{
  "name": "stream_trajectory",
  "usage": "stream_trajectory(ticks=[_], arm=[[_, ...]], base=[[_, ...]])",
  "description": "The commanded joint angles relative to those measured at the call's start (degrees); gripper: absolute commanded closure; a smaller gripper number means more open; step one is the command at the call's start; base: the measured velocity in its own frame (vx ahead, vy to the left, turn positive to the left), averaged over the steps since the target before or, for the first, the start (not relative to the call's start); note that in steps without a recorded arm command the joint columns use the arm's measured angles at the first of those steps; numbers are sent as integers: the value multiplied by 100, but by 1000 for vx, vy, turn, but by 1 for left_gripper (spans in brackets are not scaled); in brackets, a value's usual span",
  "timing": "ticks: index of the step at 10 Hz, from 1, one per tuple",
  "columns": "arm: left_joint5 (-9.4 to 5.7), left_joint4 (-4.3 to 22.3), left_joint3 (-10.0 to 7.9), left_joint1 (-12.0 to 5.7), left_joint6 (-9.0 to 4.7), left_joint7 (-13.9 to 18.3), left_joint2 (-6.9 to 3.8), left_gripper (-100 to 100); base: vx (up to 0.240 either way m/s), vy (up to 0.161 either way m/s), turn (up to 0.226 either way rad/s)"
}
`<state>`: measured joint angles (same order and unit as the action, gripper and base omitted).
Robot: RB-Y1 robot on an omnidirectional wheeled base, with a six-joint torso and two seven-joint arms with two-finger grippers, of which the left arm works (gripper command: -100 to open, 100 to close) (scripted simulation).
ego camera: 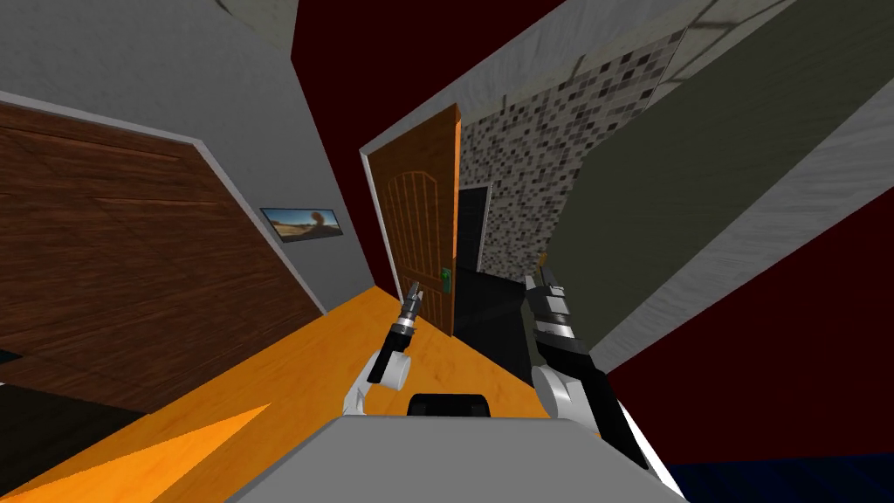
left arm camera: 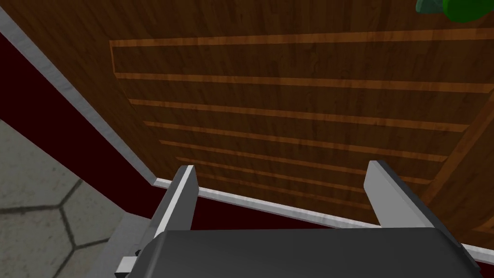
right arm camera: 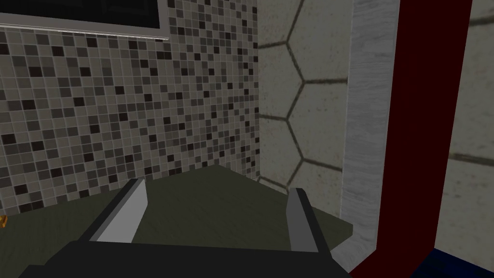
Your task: Push the door open
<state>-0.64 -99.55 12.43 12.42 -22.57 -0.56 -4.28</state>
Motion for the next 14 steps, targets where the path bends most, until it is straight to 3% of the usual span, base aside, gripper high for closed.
stream_trajectory(ticks=[1, 8, 14], arm=[[8, 173, 36, -82, 25, 19, 9, -100], [71, 1281, 425, -592, 381, 217, 19, -100], [112, 2015, 683, -931, 617, 348, 52, -100]], base=[[53, 67, -45], [67, 83, -118], [80, 92, -95]])
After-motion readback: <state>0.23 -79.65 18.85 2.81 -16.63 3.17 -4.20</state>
